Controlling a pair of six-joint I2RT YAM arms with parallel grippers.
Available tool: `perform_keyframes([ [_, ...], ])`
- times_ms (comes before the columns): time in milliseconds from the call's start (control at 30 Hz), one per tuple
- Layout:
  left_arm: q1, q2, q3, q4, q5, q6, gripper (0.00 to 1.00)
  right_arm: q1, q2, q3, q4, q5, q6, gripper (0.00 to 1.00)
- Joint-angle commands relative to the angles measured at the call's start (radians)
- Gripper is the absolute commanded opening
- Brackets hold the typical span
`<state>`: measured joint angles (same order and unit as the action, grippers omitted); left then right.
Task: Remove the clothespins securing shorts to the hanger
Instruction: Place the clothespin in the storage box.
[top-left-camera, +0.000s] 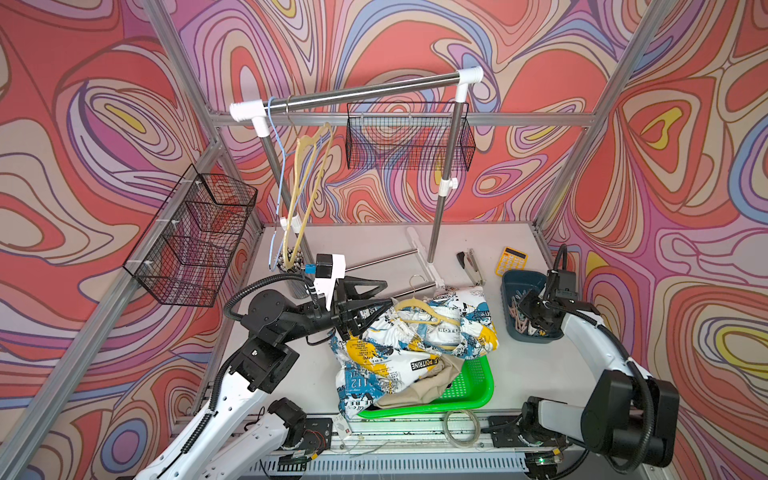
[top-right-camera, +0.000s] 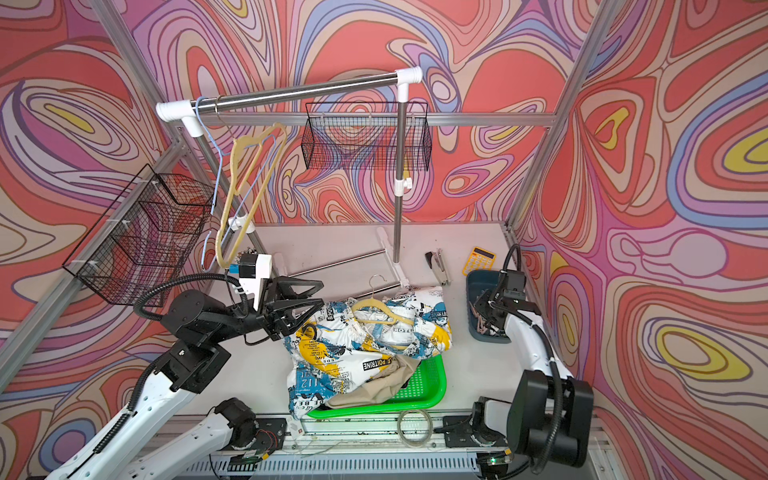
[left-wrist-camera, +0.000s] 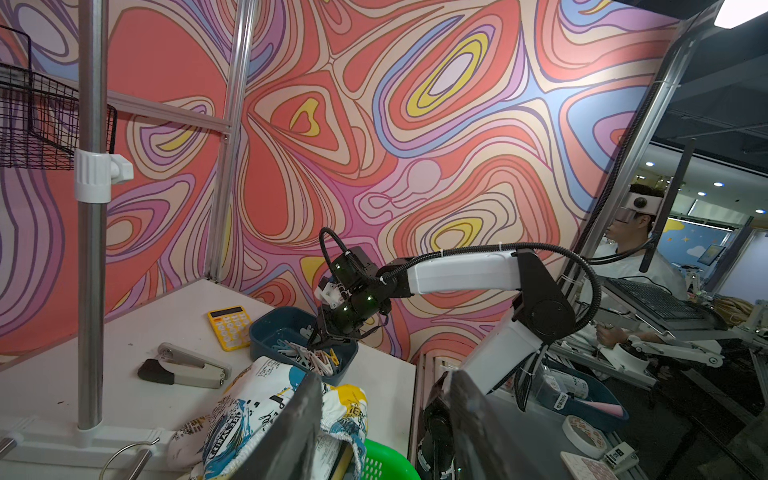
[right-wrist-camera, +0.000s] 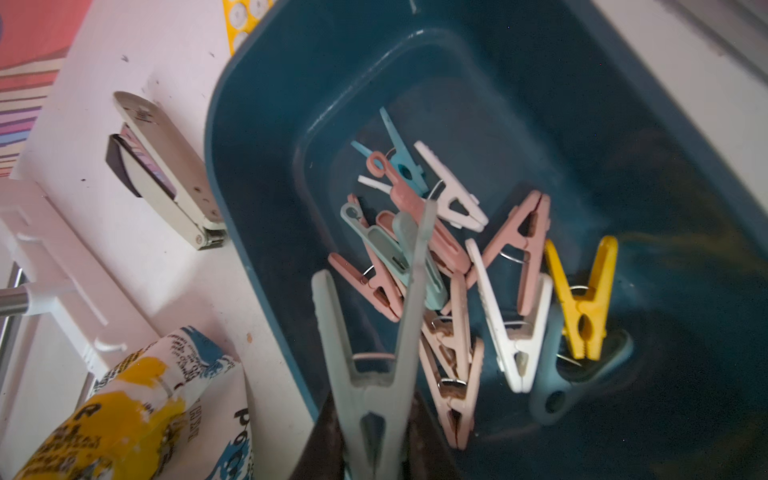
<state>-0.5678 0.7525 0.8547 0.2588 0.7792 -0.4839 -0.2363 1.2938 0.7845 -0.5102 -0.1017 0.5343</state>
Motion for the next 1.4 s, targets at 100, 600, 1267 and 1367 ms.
perform_keyframes([
  [100, 0.008, -0.011, -0.010, 0.044, 0.023, -0.009, 0.52, -0.011, 0.073, 0.006, 0.033, 0.010, 0.007, 0.01],
  [600, 0.008, 0.010, -0.007, 0.043, 0.020, -0.009, 0.52, -0.010, -0.091, 0.078, -0.107, 0.044, -0.009, 0.69],
  [1267, 0.011, 0.173, 0.110, -0.201, -0.054, 0.075, 0.52, 0.585, -0.121, 0.297, 0.029, -0.567, -0.305, 0.58],
  [1367, 0.013, 0.170, 0.120, -0.215, -0.060, 0.074, 0.53, 0.667, -0.048, 0.301, 0.030, -0.565, -0.350, 0.58],
])
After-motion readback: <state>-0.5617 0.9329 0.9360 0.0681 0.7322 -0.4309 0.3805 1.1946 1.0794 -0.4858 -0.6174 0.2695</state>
